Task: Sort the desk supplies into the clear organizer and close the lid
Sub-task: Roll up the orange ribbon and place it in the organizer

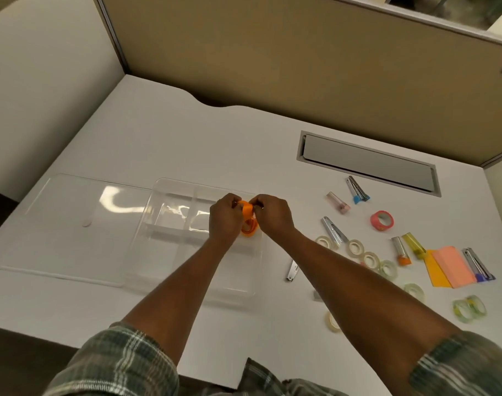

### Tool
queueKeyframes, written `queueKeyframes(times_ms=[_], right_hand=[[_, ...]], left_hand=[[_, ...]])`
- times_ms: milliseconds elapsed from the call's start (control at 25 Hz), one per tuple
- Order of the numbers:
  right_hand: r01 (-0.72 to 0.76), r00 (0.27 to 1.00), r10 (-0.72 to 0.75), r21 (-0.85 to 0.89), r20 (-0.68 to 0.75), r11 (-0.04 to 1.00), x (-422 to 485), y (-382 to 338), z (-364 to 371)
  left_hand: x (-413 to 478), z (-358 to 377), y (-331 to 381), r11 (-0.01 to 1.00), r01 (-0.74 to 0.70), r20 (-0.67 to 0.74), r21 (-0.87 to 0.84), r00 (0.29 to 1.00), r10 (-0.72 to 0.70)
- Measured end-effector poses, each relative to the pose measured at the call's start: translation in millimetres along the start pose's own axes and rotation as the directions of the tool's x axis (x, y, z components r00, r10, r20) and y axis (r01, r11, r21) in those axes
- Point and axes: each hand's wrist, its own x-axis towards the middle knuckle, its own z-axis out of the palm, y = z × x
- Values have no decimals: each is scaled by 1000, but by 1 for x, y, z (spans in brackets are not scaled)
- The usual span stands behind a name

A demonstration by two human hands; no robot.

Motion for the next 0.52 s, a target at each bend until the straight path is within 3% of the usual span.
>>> queueKeyframes(times_ms=[160, 240, 520], right_hand=[[78, 987, -46, -202, 156, 976, -1, 14, 1], [104, 977, -60, -214, 203, 971, 1, 16, -3], [115, 993, -115, -29, 19, 993, 2, 29, -35]], left_hand=[[-1, 0, -8, 971, -142, 180, 194, 978, 107], [3, -4, -4, 947, -174, 250, 272, 963, 105], [18, -25, 5, 930, -210, 244, 302, 960, 137]])
